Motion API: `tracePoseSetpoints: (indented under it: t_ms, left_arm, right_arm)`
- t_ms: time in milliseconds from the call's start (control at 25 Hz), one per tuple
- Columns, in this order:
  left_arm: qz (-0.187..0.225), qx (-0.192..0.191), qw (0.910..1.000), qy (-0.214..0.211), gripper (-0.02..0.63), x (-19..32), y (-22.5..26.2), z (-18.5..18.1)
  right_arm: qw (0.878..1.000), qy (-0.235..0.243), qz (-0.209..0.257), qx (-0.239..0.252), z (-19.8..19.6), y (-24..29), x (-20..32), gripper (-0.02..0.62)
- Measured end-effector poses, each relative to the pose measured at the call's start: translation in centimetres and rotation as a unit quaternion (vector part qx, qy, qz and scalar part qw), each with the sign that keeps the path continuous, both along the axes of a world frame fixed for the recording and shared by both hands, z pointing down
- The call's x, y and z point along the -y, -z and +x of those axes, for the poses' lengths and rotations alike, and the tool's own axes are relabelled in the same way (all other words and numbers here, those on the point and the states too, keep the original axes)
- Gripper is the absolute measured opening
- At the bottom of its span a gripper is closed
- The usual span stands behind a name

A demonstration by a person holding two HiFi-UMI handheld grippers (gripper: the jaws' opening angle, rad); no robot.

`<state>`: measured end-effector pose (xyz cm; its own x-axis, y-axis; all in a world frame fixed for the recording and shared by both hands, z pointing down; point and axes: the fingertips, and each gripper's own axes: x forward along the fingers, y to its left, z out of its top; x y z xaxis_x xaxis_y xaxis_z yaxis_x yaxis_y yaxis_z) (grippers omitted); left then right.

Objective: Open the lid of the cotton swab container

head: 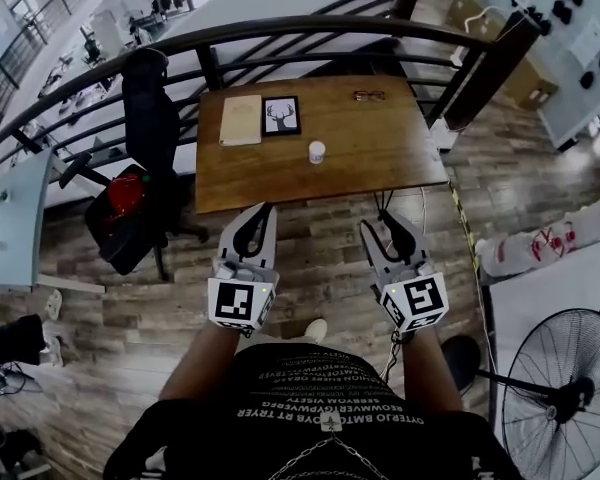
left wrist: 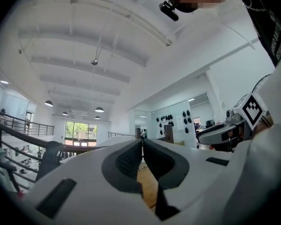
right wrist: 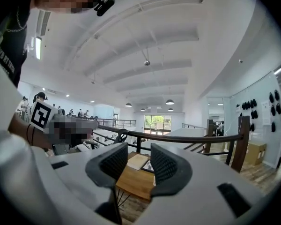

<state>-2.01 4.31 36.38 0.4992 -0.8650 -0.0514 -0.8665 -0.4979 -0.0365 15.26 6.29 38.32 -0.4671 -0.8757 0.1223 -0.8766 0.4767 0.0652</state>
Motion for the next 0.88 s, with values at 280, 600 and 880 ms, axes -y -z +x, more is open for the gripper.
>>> tracePoseSetpoints:
  t_ms: [280,600,880]
  left_arm:
    - [-0.013,0.02,0.9994,0.025,0.032,0.4,-1.4,0.1]
    - [-0.024,0.055,0.9976,0.035,0.032,2.0,-3.5,-0.4]
    - [-0.027,0.056,0.9976,0.029,0.032,6.3,-4.4,-0.1]
  right_arm:
    - [1.0,0.009,0.001,0.011,1.3,-0.5,2.0,0.16]
    - [1.0,0.017,-0.004,0.013,0.6,-1.2,5.0,0.16]
    - [1.0,0.018,-0.009,0.003,-0.2,-1.8,8.7,0.16]
